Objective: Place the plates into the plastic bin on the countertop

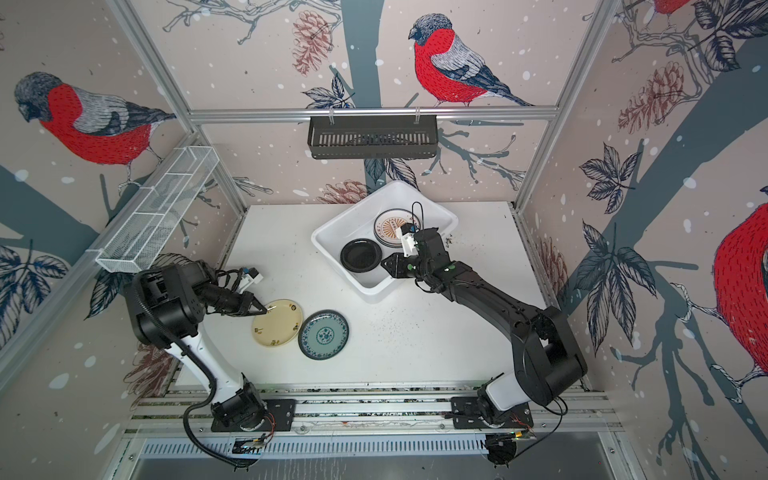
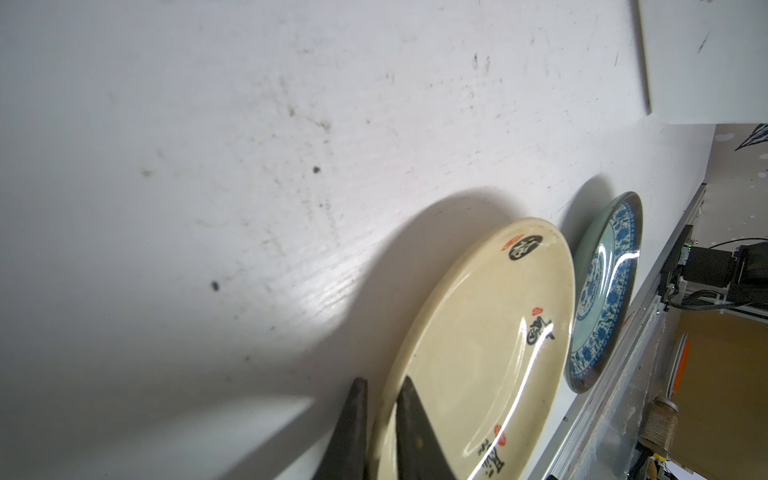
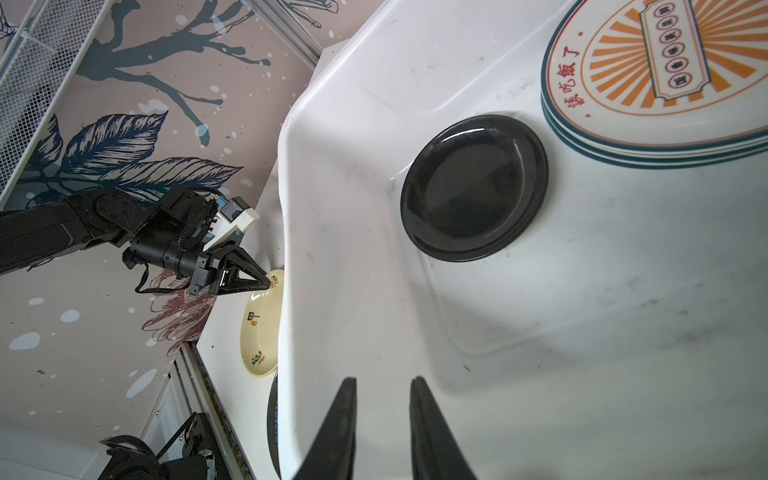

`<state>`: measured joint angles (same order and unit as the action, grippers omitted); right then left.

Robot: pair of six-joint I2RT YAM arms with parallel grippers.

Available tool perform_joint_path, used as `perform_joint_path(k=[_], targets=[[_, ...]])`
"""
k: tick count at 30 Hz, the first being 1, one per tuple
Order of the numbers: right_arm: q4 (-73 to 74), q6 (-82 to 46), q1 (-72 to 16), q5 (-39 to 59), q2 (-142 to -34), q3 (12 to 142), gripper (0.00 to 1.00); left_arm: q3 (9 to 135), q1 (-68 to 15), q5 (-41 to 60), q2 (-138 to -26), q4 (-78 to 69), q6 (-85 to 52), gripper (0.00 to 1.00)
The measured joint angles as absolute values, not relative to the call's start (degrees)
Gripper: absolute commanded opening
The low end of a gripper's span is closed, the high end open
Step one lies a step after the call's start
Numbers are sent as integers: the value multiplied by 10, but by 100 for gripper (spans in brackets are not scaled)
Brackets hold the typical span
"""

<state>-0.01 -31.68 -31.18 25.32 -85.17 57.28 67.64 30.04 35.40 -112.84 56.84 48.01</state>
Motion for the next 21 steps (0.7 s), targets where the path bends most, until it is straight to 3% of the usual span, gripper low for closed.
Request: perform_joint_path(k=[21], targets=[[1,-319,-312,253,-856,569,25,696,300,368,-1120,580,480,0]])
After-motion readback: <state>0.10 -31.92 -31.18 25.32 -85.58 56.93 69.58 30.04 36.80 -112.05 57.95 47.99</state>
